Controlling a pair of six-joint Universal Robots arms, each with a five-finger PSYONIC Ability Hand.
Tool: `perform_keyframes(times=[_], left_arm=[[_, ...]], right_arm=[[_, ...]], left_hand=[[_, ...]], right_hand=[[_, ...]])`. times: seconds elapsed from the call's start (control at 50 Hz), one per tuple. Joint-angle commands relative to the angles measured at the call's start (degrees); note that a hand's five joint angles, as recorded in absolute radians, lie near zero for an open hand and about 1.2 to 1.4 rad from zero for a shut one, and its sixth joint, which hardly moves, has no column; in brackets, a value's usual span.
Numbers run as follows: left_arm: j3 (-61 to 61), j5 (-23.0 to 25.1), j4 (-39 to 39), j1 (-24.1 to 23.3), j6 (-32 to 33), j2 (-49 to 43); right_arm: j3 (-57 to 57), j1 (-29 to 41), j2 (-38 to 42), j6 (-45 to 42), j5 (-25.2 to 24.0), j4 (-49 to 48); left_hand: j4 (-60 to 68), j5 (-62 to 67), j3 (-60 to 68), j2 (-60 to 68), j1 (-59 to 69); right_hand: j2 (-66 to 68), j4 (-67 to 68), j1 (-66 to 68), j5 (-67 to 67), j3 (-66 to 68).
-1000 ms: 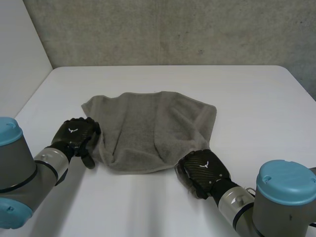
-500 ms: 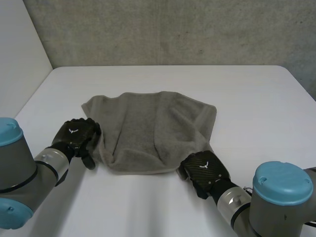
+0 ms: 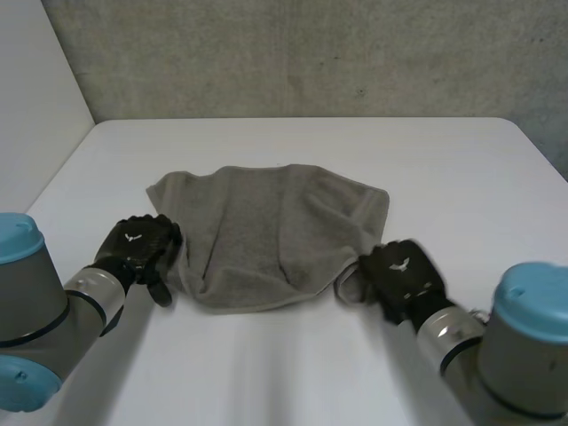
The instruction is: Fold the towel.
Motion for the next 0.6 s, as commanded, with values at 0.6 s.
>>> perform_keyframes(times=[0.6], left_arm=[[0.1, 0.1, 5.2, 0.8, 0.0, 0.0]], right_arm=[[-2.7, -18.6, -0.7, -12.0, -2.7, 1.6]], left_hand=[[-3.5, -1.4, -3.3, -3.0, -3.2]], right_hand=[[5.8, 3.4, 5.2, 4.6, 3.3]])
